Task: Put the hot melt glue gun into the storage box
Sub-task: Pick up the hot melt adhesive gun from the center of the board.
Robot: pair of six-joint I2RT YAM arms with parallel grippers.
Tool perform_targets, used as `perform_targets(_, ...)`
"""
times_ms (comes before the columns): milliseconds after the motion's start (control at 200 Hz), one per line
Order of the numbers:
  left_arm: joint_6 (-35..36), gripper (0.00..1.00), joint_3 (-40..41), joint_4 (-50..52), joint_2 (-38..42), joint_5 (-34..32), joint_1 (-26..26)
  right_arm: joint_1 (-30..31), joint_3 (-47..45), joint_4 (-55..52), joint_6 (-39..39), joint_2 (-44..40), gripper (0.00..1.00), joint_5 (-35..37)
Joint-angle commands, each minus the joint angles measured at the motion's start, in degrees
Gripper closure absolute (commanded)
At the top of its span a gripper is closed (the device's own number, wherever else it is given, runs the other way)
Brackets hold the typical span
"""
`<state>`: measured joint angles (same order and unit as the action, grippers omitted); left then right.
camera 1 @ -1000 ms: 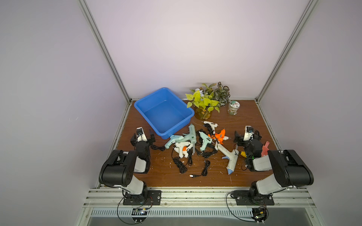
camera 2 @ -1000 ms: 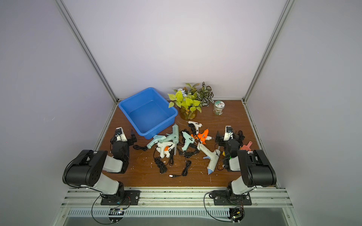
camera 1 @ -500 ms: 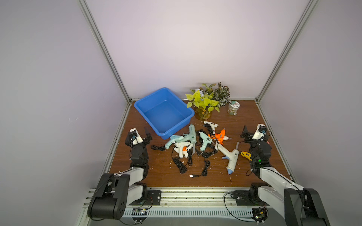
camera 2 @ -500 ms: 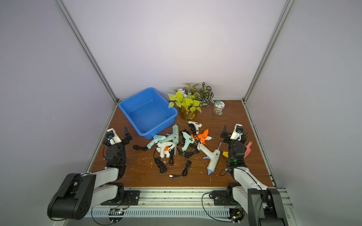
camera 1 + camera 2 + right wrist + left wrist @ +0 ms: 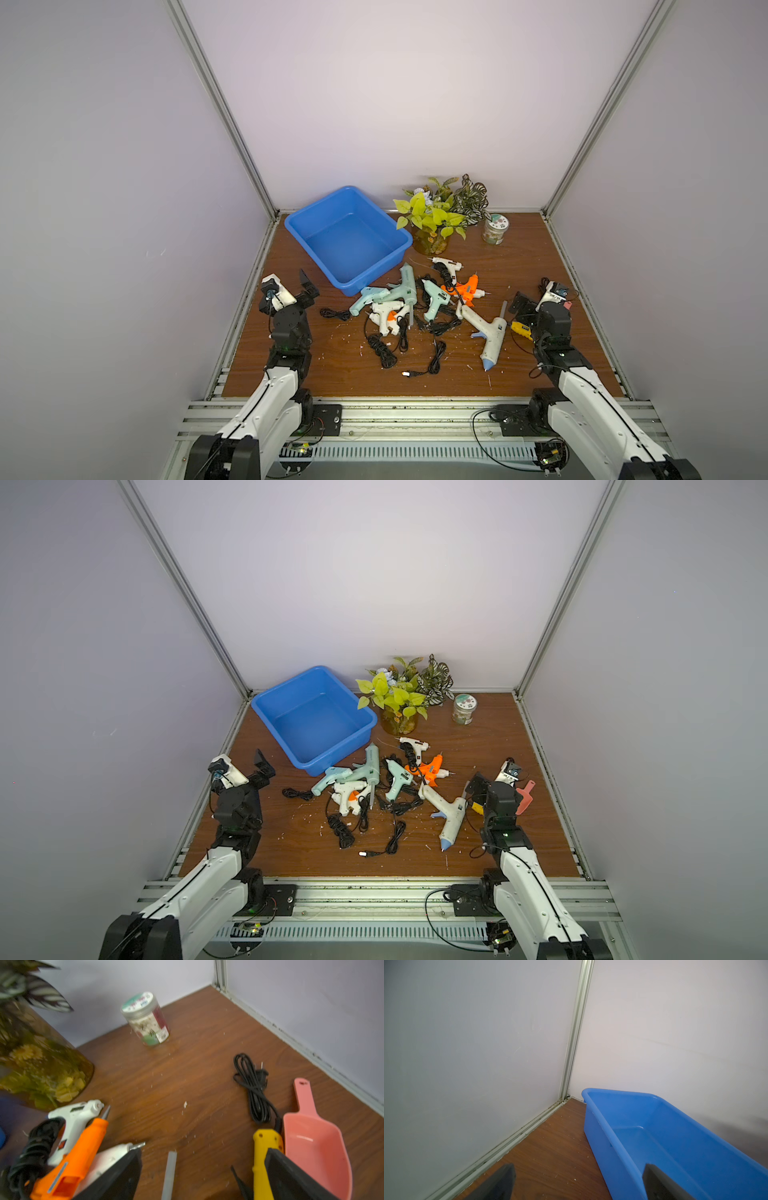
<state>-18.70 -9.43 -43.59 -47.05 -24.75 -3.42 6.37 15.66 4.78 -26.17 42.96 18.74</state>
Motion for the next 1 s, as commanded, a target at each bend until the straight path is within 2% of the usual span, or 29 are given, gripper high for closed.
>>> perform_targets(0,-5.1,0.00,-3.5,10.5,1.6,-0.6,-0.5,3.4,5.1,-10.3,-5.3,-0.6,0.01,2.7)
perform_targets(180,-7.8,0.00,-4.4,13.8,2.7,3.7,-0.5,12.6,7.3,-14.8,-11.1,3.9,0.01,4.2)
perform_targets(430,-10.6,0.00,-4.4,15.0,2.7,5.9,-0.5,20.8,7.5,-14.1,-17.8,11.0,0.12,0.7)
perform_targets(590,-10.7,0.00,-4.4,14.8,1.6,7.8,-0.6,22.9,7.4,-12.8,-19.9,14.6,0.21,-1.0)
perform_targets(696,-10.8,0.00,-4.4,14.5,0.9,8.3,-0.5,23.0,8.8,-16.7,-21.7,16.6,0.26,0.1)
perform_targets(871,-10.7,0.00,-4.8,14.5,1.5,9.0,-0.5,23.0,9.6,-23.2,-24.3,16.4,0.26,0.4)
perform_targets(996,-10.4,0.00,-5.3,14.6,1.7,10.1,-0.5,23.0,9.4,-25.0,-23.2,13.6,0.20,-2.6)
